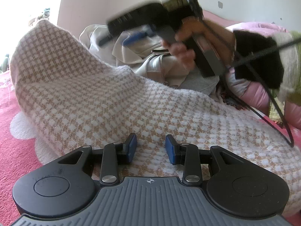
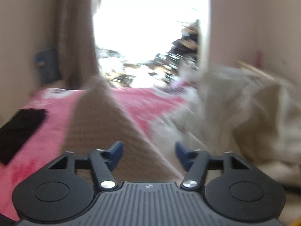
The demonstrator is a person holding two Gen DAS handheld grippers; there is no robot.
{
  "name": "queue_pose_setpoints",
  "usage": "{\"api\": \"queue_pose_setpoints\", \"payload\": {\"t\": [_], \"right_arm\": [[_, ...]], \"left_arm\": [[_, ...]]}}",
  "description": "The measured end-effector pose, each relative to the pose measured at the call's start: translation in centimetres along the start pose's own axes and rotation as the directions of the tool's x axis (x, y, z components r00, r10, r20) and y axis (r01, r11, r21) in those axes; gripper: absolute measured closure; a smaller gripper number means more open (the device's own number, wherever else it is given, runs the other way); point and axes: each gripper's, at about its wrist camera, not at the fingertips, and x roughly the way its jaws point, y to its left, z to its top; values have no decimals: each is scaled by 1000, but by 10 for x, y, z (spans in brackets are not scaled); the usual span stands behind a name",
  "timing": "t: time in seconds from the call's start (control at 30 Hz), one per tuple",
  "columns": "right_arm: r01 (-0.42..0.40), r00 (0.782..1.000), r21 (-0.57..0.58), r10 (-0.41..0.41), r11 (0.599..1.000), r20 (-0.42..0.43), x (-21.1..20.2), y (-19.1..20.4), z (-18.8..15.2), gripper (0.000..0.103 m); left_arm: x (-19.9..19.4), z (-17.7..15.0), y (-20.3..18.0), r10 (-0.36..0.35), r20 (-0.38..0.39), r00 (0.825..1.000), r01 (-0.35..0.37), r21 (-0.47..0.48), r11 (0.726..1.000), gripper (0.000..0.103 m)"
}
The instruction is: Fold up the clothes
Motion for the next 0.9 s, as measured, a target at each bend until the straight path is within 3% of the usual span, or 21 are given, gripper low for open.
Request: {"api": "queue_pose_setpoints", "payload": {"t": [0.07, 0.23, 0.3, 0.37, 0.4, 0.57, 0.7, 0.8, 0.9], "right_arm": [[-63, 998, -90, 65, 994, 20, 6, 26, 17, 74], [-185, 974, -271, 213, 944, 77, 43, 84, 52, 79], [-169, 980, -287, 191, 943, 50, 83, 86, 56, 88], [-107, 994, -247, 104, 963, -24, 135, 70, 50, 89], [-92, 995, -200, 80, 976, -64, 156, 60, 43, 101], [-20, 988, -51, 12, 998, -156, 221, 27, 3, 103], [-10, 989, -60, 1, 998, -147, 206, 25, 21, 103], [-24, 999, -51, 22, 998, -30, 162, 28, 39, 99], [-143, 989, -111, 147, 983, 29, 131, 45, 53, 99]], "left_arm": [[0, 1, 1, 3, 3, 1000, -3, -8, 1000, 69], [2, 1, -1, 14, -1, 1000, -14, -1, 1000, 69], [3, 1, -2, 15, -2, 1000, -15, 0, 1000, 69], [3, 1, -1, 11, -5, 1000, -11, -4, 1000, 69], [4, 1, 0, 9, -6, 1000, -9, -6, 1000, 69], [6, 2, 1, -1, -12, 1000, 1, -14, 1000, 69], [6, 1, 3, -11, -9, 1000, 11, -19, 1000, 69], [3, 1, 1, -17, -10, 1000, 17, -25, 1000, 69], [5, 1, 1, -17, -10, 1000, 17, -27, 1000, 69]]}}
